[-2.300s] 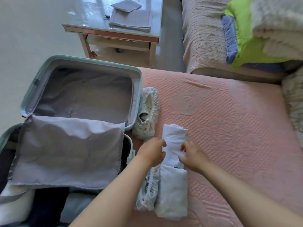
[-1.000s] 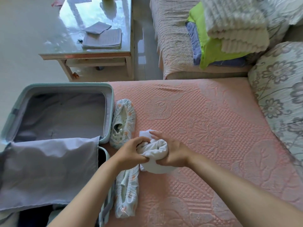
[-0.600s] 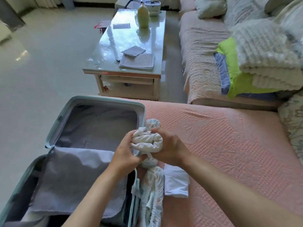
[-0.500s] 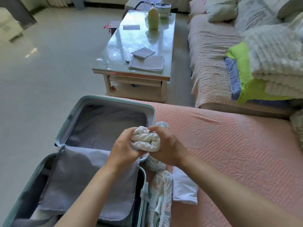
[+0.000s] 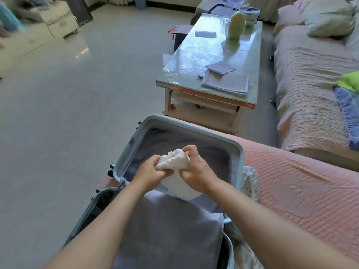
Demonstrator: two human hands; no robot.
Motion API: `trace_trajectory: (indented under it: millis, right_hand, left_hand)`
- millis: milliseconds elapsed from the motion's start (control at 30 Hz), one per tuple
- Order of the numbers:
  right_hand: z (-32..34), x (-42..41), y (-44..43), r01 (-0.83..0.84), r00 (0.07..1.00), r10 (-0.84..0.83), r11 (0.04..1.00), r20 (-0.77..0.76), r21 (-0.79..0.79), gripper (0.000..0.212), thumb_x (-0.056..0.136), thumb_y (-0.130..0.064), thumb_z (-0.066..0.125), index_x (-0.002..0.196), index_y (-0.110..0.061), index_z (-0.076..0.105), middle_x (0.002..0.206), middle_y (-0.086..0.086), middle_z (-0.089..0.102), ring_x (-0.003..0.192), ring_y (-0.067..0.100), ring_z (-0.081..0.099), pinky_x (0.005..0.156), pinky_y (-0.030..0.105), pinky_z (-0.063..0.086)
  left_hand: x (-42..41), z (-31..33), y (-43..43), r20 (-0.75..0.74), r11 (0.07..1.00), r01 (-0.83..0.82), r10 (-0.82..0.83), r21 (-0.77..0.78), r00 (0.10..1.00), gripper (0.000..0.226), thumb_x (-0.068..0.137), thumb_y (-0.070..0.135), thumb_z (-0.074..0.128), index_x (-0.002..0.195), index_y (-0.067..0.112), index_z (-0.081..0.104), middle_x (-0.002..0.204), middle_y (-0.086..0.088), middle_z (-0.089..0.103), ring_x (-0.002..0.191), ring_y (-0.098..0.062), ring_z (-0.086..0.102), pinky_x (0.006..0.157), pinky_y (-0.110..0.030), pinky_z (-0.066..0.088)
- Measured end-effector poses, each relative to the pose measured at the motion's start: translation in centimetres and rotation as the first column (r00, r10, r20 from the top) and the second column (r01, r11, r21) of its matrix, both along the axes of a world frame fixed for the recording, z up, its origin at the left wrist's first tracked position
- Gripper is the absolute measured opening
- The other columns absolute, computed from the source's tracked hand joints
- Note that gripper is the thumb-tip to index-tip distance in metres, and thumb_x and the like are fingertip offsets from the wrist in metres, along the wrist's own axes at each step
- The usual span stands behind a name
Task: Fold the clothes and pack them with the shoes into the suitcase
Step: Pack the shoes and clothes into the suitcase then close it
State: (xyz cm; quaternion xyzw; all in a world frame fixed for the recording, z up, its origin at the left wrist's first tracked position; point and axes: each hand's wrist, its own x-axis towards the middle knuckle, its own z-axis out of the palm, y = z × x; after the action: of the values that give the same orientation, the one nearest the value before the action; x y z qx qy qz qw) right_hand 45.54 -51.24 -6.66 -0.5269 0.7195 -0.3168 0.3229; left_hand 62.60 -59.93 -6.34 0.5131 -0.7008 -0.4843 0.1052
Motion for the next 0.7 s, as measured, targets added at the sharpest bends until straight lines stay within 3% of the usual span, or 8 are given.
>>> trace_trajectory:
  millis: [100,167,233,333,400,467,600,700]
  right_hand:
    - [-3.4,0.9,-2.8,0.096,0.984,-0.110,0.990,0.144,0.101,0.048,0.089,-0.021,0.067,0.128,-0.032,0.042,0.122,-0.007,0.055,0.107,0.014,0.056,0.083,0.028,0.045]
    - [-5.8,1.1,-4.4,0.144,0.975,-0.165,0.979,0.151,0.142,0.053,0.091,-0.024,0.067,0.138,-0.035,0.045,0.130,-0.005,0.054,0.117,0.015,0.054,0.090,0.026,0.042]
    - [-8.3,1.3,-5.5,0.111,0.986,-0.139,0.959,0.090,0.262,0.066,0.096,-0.025,0.061,0.153,-0.037,0.032,0.141,0.002,0.049,0.129,0.023,0.050,0.099,0.029,0.040]
    - [-11.4,2.0,-5.7,0.071,0.997,-0.066,0.895,-0.026,0.441,0.082,0.098,-0.026,0.055,0.161,-0.028,0.003,0.153,0.013,0.038,0.135,0.034,0.045,0.106,0.037,0.038]
    - [-12.8,2.5,-5.3,0.120,0.993,-0.104,0.875,-0.060,0.468,0.081,0.098,-0.031,0.051,0.160,-0.028,0.000,0.152,0.018,0.036,0.132,0.039,0.045,0.106,0.041,0.038]
    - [-13.4,3.0,-5.1,0.164,0.986,-0.154,0.858,-0.061,0.486,0.075,0.097,-0.036,0.047,0.159,-0.033,0.005,0.148,0.019,0.037,0.129,0.040,0.046,0.107,0.042,0.038]
    - [-13.4,3.7,-5.2,0.228,0.968,-0.252,0.853,-0.013,0.470,0.071,0.092,-0.038,0.050,0.155,-0.038,0.018,0.144,0.014,0.041,0.128,0.038,0.047,0.109,0.045,0.038]
    - [-12.9,4.5,-5.2,0.221,0.956,-0.284,0.853,0.066,0.473,0.079,0.086,-0.037,0.057,0.156,-0.034,0.021,0.149,0.008,0.043,0.131,0.033,0.048,0.109,0.043,0.039]
  left_hand:
    - [0.3,-3.0,-2.8,0.079,0.998,-0.058,0.056,0.021,0.995,0.033,0.079,0.031,0.077,0.106,0.024,0.061,0.099,0.009,0.067,0.094,-0.013,0.063,0.073,-0.029,0.048]
    - [0.3,-4.9,-4.4,0.153,0.999,-0.046,0.049,-0.019,0.987,0.033,0.080,0.032,0.075,0.108,0.019,0.063,0.101,0.004,0.067,0.100,-0.019,0.063,0.068,-0.026,0.041]
    - [0.3,-6.9,-5.4,0.255,0.998,0.019,-0.002,-0.064,0.967,0.042,0.083,0.033,0.072,0.118,0.013,0.061,0.115,-0.007,0.063,0.112,-0.027,0.059,0.075,-0.028,0.042]
    - [0.7,-9.0,-5.3,0.356,0.992,0.075,-0.034,-0.102,0.934,0.072,0.088,0.028,0.070,0.149,0.015,0.034,0.146,-0.011,0.037,0.129,-0.031,0.048,0.102,-0.034,0.040]
    - [1.1,-10.0,-4.8,0.388,0.971,0.116,-0.026,-0.210,0.921,0.074,0.088,0.022,0.068,0.150,0.018,0.028,0.149,-0.010,0.029,0.123,-0.037,0.052,0.101,-0.042,0.044]
    - [1.3,-10.4,-4.3,0.372,0.963,0.100,0.001,-0.252,0.928,0.070,0.088,0.019,0.065,0.148,0.019,0.030,0.142,-0.012,0.034,0.115,-0.040,0.056,0.094,-0.043,0.047]
    - [0.8,-10.9,-4.2,0.290,0.997,-0.078,0.067,0.027,0.955,0.073,0.085,0.024,0.065,0.144,0.014,0.024,0.140,-0.018,0.042,0.121,-0.037,0.051,0.092,-0.034,0.043]
    - [0.7,-10.7,-5.1,0.205,0.982,-0.129,0.099,0.140,0.974,0.086,0.082,0.027,0.064,0.150,0.018,0.013,0.143,-0.012,0.046,0.119,-0.031,0.054,0.093,-0.034,0.047]
